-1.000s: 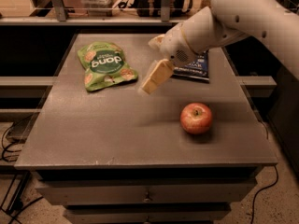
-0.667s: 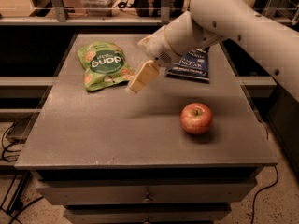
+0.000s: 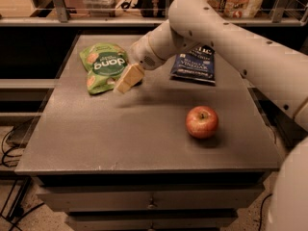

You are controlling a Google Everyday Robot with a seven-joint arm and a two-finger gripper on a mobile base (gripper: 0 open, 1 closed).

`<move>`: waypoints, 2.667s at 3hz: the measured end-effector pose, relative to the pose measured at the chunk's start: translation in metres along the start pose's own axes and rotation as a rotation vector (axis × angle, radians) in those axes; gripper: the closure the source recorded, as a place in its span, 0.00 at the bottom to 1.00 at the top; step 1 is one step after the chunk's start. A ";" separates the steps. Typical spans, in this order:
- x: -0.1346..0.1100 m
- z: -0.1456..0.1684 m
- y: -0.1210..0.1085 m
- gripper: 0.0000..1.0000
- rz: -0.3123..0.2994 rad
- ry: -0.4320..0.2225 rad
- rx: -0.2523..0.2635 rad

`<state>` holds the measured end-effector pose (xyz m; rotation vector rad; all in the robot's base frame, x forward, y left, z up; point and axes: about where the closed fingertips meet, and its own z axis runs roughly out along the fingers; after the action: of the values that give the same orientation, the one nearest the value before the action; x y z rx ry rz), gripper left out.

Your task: Pick green rice chip bag

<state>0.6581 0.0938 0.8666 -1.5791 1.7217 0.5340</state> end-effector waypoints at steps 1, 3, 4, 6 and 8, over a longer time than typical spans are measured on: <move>-0.001 0.026 -0.013 0.00 0.036 -0.009 0.001; -0.003 0.049 -0.027 0.41 0.072 -0.019 0.002; -0.001 0.050 -0.029 0.64 0.090 -0.021 0.009; -0.001 0.047 -0.029 1.00 0.117 -0.046 0.006; -0.021 0.020 -0.031 1.00 0.104 -0.101 0.024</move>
Offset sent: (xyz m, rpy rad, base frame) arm 0.0474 0.0368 -0.0312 0.0432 0.0596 -0.0519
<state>0.6927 0.1172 0.8744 -1.4272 1.7348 0.6312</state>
